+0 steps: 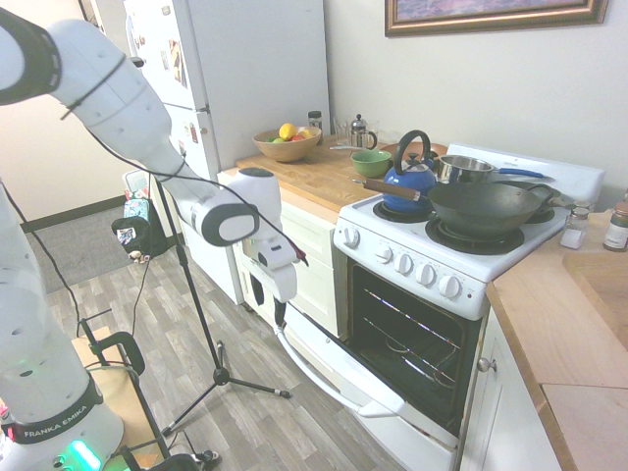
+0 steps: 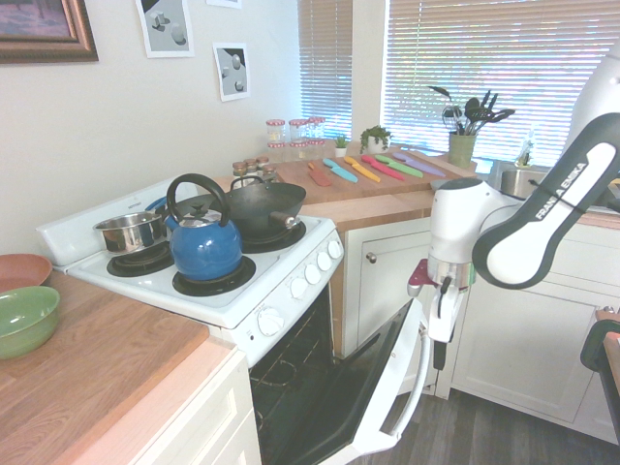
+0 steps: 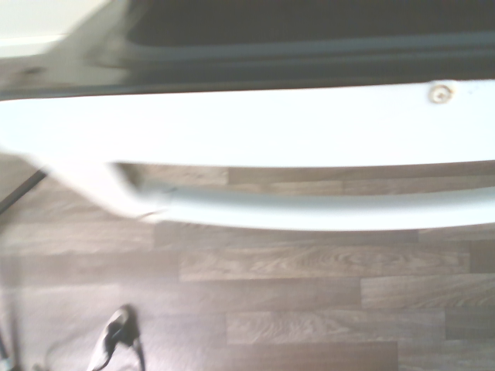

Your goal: Close the oven

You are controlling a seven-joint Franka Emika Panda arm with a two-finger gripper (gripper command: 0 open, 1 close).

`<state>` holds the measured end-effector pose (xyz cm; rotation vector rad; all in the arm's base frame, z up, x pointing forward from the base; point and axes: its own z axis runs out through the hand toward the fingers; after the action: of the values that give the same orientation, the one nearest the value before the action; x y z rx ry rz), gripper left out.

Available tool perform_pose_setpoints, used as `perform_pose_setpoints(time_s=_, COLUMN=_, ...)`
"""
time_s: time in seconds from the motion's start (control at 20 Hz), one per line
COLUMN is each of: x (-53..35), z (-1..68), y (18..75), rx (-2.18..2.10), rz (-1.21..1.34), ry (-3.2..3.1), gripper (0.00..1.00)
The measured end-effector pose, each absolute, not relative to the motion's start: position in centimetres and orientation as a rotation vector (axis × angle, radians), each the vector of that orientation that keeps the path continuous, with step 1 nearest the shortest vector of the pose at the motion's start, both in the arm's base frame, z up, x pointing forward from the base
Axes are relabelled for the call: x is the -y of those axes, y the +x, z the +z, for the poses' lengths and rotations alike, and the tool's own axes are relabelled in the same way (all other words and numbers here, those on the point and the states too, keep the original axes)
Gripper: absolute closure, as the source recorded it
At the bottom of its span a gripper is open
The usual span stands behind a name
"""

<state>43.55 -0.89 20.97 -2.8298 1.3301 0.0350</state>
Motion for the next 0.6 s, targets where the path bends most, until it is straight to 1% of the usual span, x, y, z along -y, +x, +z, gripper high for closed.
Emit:
perform_pose_setpoints(time_s=0.25, x=1.8, z=16.5, y=43.2, rx=-1.311, rz=0.053, ry=-2.851, gripper=0.0)
perform_pose_setpoints(time_s=0.6, x=1.1, z=13.8, y=43.8, rx=-1.237, rz=0.056, ry=-2.866, gripper=0.0)
